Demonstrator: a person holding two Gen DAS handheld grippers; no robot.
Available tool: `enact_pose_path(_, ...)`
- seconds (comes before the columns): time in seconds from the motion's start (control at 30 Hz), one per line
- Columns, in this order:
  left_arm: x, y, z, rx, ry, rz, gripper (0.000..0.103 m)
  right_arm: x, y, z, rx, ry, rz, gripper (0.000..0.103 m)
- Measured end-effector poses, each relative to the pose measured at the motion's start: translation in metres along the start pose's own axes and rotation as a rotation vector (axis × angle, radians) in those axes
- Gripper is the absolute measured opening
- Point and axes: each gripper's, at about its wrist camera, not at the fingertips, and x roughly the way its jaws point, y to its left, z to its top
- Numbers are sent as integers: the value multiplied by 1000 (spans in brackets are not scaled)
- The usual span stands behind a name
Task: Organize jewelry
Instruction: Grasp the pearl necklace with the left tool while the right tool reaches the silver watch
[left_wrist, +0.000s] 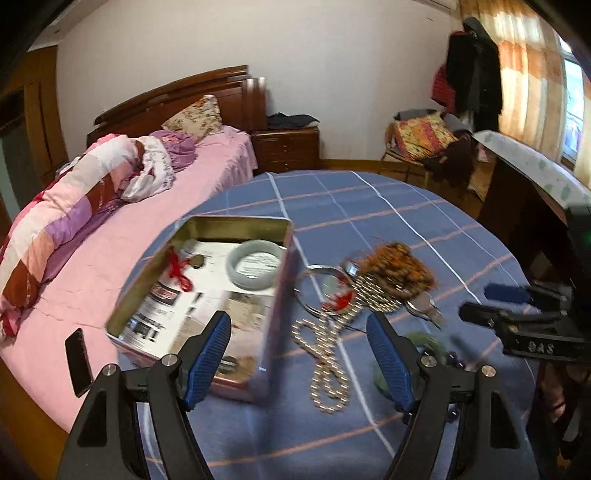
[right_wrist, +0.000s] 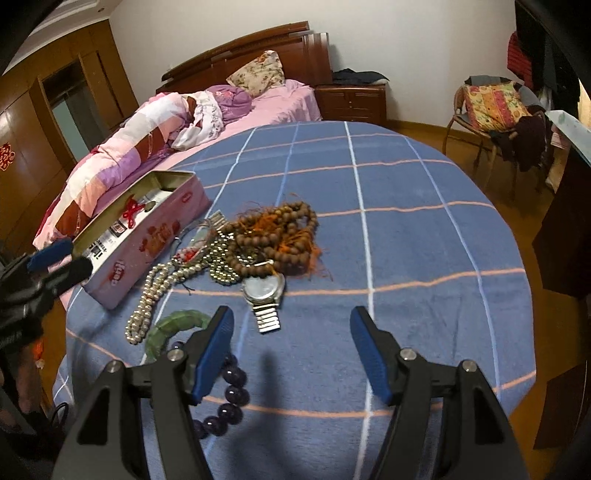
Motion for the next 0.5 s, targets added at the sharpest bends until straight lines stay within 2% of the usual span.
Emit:
enact_pose_path(0.03, 1, -3, -2, 6, 4, -3, 71, 0, 0, 0, 0, 0, -3, 69)
enact_pose_path(0.1, 5, -11, -5, 24, 28, -16, 53, 2, 0, -1, -5, 1, -8, 69)
enact_pose_path(0.17, 12, -16, -9, 34, 55, -31, 48, 3, 1, -4, -10, 1, -11, 69)
enact_pose_path(0.27, 18, -19, -15, 32, 80, -35, 47, 6, 2, -6, -14, 7, -7, 69)
enact_pose_path(0.4, 28, -19, -20, 20, 119, -51, 34, 6, 3, -9, -16, 7, -7, 69)
enact_pose_path(0.5, 39, -18, -24, 8, 159, -55, 32, 6, 3, -10, -17, 10, -4, 69)
